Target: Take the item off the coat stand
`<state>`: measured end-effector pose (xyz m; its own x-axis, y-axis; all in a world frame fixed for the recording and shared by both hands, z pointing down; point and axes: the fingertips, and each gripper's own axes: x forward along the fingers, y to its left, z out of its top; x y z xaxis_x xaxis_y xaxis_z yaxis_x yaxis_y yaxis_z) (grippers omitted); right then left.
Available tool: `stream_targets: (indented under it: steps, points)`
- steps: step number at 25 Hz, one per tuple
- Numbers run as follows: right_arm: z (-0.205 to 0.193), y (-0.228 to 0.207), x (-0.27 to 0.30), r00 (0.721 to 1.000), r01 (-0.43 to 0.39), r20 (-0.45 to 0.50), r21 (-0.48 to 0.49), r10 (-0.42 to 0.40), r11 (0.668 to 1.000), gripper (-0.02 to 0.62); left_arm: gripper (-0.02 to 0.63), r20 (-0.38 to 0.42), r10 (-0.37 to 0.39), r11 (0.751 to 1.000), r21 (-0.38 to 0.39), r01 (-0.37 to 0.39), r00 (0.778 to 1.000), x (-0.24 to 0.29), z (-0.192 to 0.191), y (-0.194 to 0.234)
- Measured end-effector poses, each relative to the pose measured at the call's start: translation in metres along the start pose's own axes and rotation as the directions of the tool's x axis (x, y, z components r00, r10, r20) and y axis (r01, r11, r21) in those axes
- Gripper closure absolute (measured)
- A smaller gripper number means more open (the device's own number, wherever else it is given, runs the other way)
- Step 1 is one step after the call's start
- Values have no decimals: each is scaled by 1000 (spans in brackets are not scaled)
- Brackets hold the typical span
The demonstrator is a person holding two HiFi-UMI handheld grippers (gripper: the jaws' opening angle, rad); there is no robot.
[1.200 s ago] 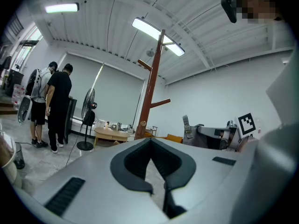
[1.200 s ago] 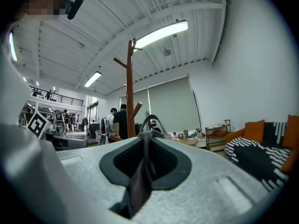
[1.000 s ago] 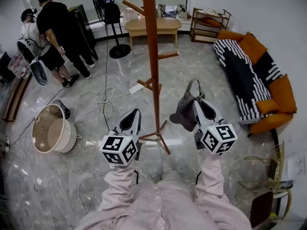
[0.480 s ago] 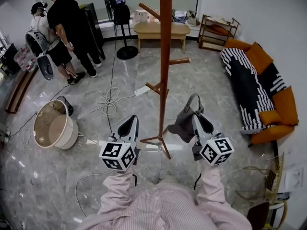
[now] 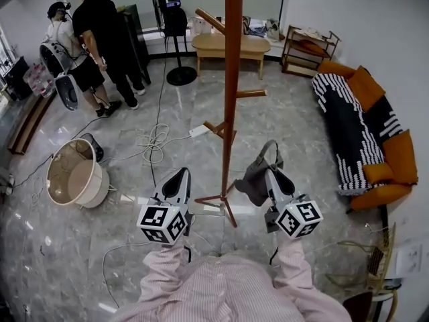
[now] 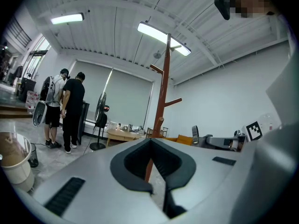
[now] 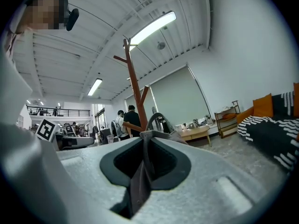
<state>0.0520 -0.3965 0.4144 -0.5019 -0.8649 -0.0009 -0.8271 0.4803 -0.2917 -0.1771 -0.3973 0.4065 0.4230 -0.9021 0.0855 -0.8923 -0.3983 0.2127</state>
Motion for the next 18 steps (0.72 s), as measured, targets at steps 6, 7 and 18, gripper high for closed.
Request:
stream_targets:
  steps: [6,7,18]
  points:
    - [1,-5,2,1000,-3,-7,-7,3,1000,551,604,6,17,1000,5,-17,1000,3,2,1]
    - [0,-5,2,1000,-4,-8,-8,3,1000,551,604,6,19,1000,7,-19,1000,3,1,2]
    - [-1,-8,2,1000,-17,-13,-6,16,1000,551,604,1,24,1000,10,-24,1000,7,0,-2]
